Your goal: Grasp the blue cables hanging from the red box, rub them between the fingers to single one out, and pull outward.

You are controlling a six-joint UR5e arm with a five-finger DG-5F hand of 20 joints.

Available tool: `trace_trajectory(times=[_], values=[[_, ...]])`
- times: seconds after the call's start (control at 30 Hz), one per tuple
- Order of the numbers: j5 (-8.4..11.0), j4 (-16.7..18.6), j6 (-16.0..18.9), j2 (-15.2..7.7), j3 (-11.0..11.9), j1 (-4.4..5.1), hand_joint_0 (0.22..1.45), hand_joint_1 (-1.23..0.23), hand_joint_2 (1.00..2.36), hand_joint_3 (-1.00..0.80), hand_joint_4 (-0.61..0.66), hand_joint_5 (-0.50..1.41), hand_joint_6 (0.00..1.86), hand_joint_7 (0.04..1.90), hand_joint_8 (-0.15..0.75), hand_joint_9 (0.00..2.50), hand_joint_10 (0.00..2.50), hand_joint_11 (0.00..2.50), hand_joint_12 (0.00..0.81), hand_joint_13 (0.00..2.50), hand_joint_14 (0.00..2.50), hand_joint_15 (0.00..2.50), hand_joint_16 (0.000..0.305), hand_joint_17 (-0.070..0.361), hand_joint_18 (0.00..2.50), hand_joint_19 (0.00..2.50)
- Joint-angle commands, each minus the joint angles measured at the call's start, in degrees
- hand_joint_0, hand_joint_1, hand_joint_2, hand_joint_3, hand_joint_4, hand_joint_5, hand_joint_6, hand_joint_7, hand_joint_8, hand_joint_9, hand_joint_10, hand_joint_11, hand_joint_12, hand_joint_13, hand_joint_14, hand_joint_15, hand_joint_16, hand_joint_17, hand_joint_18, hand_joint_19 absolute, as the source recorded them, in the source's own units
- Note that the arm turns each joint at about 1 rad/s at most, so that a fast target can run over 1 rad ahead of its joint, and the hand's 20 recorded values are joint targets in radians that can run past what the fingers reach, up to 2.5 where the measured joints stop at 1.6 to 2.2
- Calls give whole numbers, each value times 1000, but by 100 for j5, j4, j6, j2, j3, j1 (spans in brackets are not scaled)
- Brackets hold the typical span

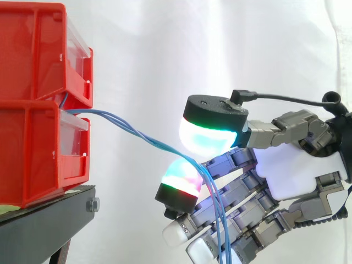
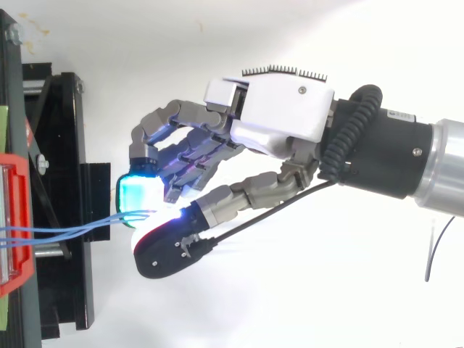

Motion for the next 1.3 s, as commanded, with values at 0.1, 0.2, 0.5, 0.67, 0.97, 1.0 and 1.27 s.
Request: trace_trajectory(times=[0.1,0.2,0.5,0.67,0.97,1.0,1.27], values=[[0,-1,14,0,0,4,524,-766,1000,-500,38,-162,884,1078,238,729,11,367,363,770,21,548,48,109,686,553],[0,-1,14,0,0,4,608,-779,1009,-382,8,-162,880,1126,225,731,13,359,351,761,20,555,45,102,660,571],[0,-1,14,8,8,4,762,-905,1010,-366,-135,-189,911,1192,205,674,10,328,344,758,21,530,45,102,675,511],[0,-1,14,0,0,4,820,-905,1000,-500,-222,-196,909,1139,180,636,9,301,332,736,18,508,44,99,669,501],[0,7,93,0,0,4,804,-921,1000,-500,-195,-192,903,1110,173,668,9,304,324,747,18,499,43,97,688,482],[0,7,120,0,0,4,791,-925,1000,-500,-165,-191,901,1125,173,670,9,298,323,748,20,506,43,97,692,484],[0,-1,207,0,8,-4,794,-913,1000,-500,-189,-186,896,1278,180,675,10,289,333,754,20,500,43,97,687,482]])
